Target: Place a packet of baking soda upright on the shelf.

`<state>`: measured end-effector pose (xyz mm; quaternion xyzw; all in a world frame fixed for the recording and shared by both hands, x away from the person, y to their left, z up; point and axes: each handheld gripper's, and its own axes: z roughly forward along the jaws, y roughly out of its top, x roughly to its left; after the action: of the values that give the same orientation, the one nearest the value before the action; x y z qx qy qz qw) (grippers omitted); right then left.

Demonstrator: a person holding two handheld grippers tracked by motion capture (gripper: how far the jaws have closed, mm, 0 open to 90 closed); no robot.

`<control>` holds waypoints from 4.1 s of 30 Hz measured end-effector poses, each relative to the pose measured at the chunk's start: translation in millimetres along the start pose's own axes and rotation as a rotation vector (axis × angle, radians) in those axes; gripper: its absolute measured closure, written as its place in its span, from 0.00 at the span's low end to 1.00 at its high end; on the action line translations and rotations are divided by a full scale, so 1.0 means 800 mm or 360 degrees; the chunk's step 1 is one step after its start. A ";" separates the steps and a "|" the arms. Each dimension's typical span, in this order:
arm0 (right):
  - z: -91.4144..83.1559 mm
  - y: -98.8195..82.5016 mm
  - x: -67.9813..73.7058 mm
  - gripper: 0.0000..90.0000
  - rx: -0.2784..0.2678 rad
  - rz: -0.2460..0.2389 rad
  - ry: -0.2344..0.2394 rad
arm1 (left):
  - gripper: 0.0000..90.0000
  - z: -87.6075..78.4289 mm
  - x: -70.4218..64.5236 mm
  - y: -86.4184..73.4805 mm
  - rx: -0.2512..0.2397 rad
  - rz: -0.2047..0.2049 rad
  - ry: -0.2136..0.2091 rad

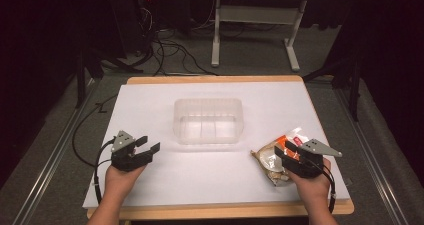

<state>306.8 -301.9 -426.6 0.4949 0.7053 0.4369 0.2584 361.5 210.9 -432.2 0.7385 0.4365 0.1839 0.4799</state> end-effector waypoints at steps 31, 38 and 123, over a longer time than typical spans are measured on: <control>-0.027 0.002 -0.028 0.41 -0.0034 0.0067 -0.0143 | 0.37 0.002 0.015 -0.002 0.0009 0.0033 0.0079; -0.061 -0.016 -0.065 0.34 -0.0032 0.0168 -0.0289 | 0.37 0.007 0.012 -0.002 0.0042 0.0055 0.0075; -0.064 0.061 -0.031 1.00 -0.0360 0.0067 -0.0085 | 0.37 0.019 0.002 -0.006 0.0176 0.0195 0.0082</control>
<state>298.4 -336.6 -361.2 0.4887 0.6338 0.5057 0.3220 370.8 204.8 -443.5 0.7842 0.4123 0.2074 0.4148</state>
